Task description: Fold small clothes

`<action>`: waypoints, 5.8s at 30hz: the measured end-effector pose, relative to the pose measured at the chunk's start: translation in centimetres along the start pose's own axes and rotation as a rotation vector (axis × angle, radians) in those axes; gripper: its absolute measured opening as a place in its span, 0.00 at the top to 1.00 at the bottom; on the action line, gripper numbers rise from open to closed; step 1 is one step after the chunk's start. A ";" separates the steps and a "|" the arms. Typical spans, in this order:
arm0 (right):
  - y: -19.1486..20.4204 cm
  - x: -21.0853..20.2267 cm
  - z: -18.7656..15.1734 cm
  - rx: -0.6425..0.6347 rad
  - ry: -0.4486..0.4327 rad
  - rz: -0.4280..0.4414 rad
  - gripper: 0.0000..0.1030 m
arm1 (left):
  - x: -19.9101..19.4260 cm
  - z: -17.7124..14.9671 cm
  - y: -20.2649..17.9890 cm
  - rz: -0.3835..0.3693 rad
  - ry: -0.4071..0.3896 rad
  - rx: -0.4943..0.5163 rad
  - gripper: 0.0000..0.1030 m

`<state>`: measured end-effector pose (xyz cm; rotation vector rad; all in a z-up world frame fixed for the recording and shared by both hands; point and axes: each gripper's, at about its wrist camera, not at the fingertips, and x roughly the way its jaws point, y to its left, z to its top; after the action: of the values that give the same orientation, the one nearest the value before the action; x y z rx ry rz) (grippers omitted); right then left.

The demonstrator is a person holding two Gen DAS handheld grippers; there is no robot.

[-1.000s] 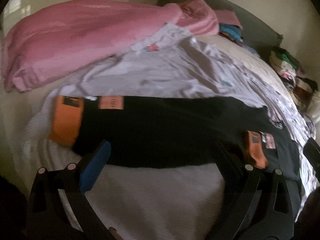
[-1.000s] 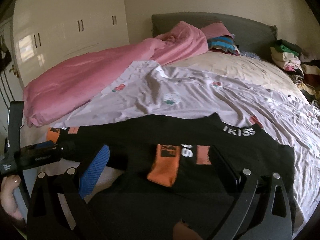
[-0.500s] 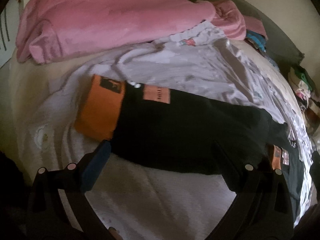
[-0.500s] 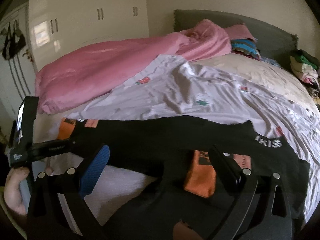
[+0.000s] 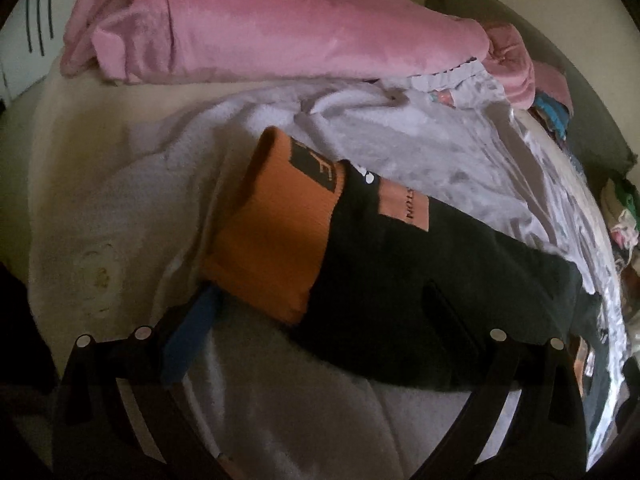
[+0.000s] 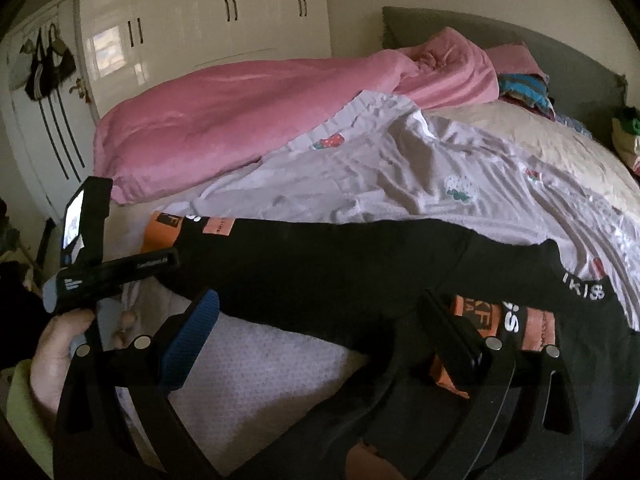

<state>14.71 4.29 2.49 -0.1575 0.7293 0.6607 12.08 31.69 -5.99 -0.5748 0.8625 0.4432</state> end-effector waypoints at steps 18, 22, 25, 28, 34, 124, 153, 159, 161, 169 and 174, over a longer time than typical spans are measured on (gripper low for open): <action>-4.4 -3.8 -2.1 0.148 -0.050 -0.062 0.04 | -4.5 1.0 -1.8 -0.151 -0.181 0.029 0.97; -6.5 -5.7 -3.0 0.195 -0.069 -0.078 0.04 | -7.4 0.5 -3.9 -0.219 -0.222 0.086 0.97; -8.1 -7.2 -3.8 0.228 -0.087 -0.096 0.04 | -9.0 0.2 -5.5 -0.279 -0.227 0.106 0.97; -10.1 -8.7 -4.7 0.271 -0.106 -0.114 0.04 | -10.5 -0.2 -7.3 -0.300 -0.247 0.140 0.97; -13.3 -11.3 -6.0 0.354 -0.148 -0.133 0.04 | -12.5 -0.8 -10.8 -0.332 -0.255 0.199 0.97; -25.5 -7.7 -14.2 0.561 0.070 -0.215 0.40 | -5.7 -10.3 -24.7 -0.459 0.029 0.552 0.23; -27.1 -14.4 -8.7 0.350 -0.130 -0.345 0.94 | -2.8 -9.0 -24.1 -0.401 0.037 0.534 0.23; -27.7 -13.8 -9.9 0.379 -0.109 -0.367 0.95 | -2.4 -10.0 -26.5 -0.413 0.046 0.575 0.24; -27.8 -13.6 -10.2 0.383 -0.100 -0.379 0.95 | -2.1 -10.3 -27.3 -0.411 0.050 0.595 0.28; -28.6 -13.3 -11.3 0.404 -0.077 -0.419 0.94 | -1.0 -11.9 -28.6 -0.417 0.079 0.654 0.39; -28.4 -12.8 -11.6 0.403 -0.059 -0.450 0.86 | -0.7 -12.3 -28.7 -0.430 0.078 0.690 0.43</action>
<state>18.30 -28.62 -0.17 0.0691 0.7247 0.0827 21.14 1.92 -3.46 -0.1236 0.8717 -0.2719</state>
